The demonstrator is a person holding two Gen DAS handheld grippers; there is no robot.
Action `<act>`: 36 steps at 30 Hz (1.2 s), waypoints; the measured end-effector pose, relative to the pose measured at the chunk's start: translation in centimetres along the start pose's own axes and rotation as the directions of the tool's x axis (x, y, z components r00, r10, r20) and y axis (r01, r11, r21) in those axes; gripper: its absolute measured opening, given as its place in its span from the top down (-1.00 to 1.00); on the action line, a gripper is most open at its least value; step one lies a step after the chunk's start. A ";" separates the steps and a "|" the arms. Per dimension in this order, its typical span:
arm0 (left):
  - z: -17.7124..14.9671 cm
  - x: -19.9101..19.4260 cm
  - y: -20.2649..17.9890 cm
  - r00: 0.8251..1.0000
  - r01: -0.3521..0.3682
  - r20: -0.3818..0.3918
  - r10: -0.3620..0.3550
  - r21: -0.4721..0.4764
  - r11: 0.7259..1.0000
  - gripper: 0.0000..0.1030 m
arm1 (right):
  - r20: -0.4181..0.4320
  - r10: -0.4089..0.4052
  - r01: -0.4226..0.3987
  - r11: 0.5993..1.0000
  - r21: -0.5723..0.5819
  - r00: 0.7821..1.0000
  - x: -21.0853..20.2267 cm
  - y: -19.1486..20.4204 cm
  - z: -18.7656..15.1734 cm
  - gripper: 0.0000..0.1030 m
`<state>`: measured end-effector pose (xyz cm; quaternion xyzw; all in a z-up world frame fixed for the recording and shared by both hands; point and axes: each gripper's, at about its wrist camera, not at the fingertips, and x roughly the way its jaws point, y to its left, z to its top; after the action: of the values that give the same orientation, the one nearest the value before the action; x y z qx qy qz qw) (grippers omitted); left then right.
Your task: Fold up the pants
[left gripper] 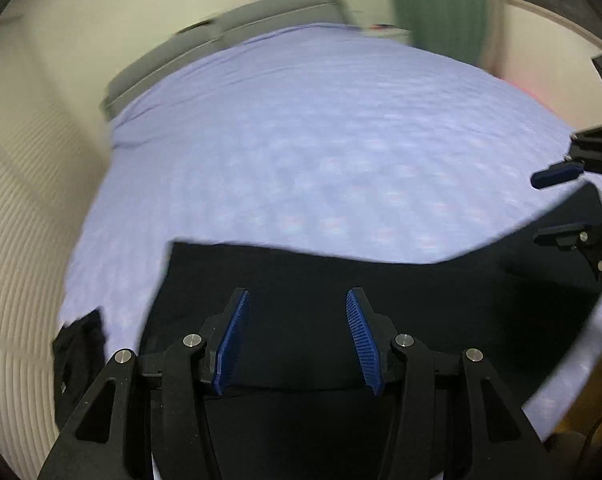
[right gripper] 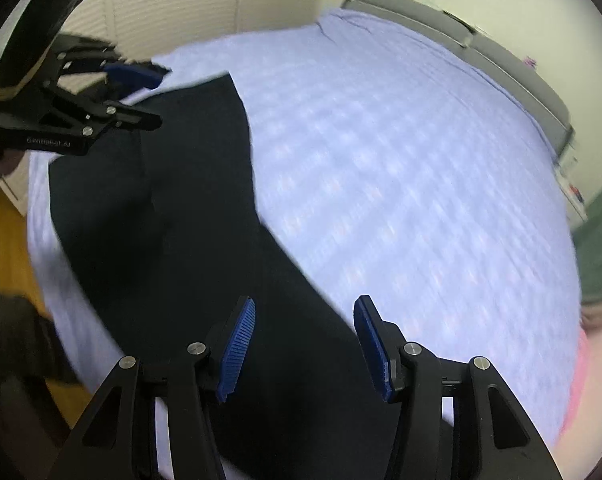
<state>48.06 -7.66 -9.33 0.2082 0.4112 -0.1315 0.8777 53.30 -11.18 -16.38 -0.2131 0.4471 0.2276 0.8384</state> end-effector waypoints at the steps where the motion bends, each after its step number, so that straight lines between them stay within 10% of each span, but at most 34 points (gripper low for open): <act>1: -0.5 0.7 2.2 1.000 -0.024 -0.005 0.023 -0.035 0.999 0.04 | 0.004 0.006 -0.006 1.000 -0.008 1.000 1.0 0.4 1.3 -0.01; 9: -3.6 6.9 13.9 0.995 -0.090 -0.057 0.078 -0.254 0.963 0.04 | -0.009 0.068 -0.069 0.995 -0.072 0.998 10.6 5.4 13.2 -0.01; 25: -0.5 18.5 21.8 0.995 0.067 -0.056 -0.085 -0.264 0.962 0.04 | -0.169 0.223 -0.245 0.962 -0.119 0.960 24.5 5.9 23.4 -0.01; 36: -0.3 19.5 24.4 0.990 0.110 -0.059 -0.128 -0.245 0.963 0.04 | -0.346 0.473 -0.507 0.862 -0.012 0.810 31.1 5.1 24.4 0.17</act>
<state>69.89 12.81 -18.35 0.0796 0.4682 -0.1253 0.8710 81.77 12.53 -31.03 -0.1689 0.6088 0.4199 0.6515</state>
